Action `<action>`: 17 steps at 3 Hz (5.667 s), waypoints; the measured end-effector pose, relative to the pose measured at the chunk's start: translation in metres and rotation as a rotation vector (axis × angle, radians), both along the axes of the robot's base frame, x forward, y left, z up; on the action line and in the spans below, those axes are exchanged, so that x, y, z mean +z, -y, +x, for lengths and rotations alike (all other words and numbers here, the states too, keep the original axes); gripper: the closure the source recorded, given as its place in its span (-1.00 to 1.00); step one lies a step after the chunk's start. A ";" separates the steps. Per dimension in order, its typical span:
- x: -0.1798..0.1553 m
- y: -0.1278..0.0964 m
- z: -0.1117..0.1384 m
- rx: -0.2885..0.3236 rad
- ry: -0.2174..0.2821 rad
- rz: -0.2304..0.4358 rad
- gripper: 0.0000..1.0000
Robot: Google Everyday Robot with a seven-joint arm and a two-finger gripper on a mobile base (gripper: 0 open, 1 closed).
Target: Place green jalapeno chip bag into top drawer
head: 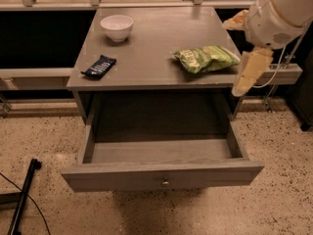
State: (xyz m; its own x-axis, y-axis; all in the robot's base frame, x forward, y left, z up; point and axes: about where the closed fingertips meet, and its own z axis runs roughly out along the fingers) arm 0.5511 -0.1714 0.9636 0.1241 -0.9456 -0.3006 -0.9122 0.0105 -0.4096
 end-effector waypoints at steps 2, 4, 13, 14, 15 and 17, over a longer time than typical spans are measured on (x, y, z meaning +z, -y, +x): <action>-0.051 -0.019 0.081 0.017 0.059 0.002 -1.00; -0.103 -0.007 0.133 -0.047 0.039 -0.025 -0.34; 0.028 -0.047 0.023 -0.017 0.140 0.159 1.00; -0.015 -0.089 0.010 0.018 0.052 0.144 1.00; -0.060 -0.133 0.006 0.091 0.009 0.159 1.00; -0.074 -0.136 0.008 0.097 -0.004 0.167 1.00</action>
Offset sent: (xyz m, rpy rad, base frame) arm 0.1316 0.0145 -0.0879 -0.0457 -0.0876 -0.0341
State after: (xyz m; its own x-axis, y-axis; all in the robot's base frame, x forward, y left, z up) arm 0.5592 -0.0353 0.8896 0.2110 -0.8661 -0.4531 -0.9140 -0.0104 -0.4056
